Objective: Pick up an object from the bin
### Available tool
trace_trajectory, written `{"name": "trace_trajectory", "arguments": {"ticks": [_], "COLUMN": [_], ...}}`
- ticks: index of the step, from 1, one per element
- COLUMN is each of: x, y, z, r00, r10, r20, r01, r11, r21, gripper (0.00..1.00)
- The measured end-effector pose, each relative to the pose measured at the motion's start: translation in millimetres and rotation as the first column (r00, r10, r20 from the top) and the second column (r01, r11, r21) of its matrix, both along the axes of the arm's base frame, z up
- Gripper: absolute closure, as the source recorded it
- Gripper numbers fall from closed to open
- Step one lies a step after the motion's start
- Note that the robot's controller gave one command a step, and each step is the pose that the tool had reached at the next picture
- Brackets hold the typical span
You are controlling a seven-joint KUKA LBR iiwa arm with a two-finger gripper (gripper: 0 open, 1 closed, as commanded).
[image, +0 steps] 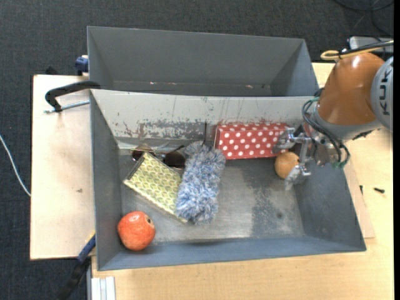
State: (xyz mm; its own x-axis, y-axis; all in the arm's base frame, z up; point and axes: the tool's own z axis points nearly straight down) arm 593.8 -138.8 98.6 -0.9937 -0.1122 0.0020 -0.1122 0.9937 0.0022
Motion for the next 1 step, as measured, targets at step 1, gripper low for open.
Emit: {"name": "trace_trajectory", "arguments": {"ticks": [1], "x": [-2.3], "y": [-12.8], "z": [45.1], "r00": [0.986], "r10": [-0.164], "r20": [0.008], "r01": [0.164], "r11": [0.987], "r21": [-0.001], "gripper": [0.00]}}
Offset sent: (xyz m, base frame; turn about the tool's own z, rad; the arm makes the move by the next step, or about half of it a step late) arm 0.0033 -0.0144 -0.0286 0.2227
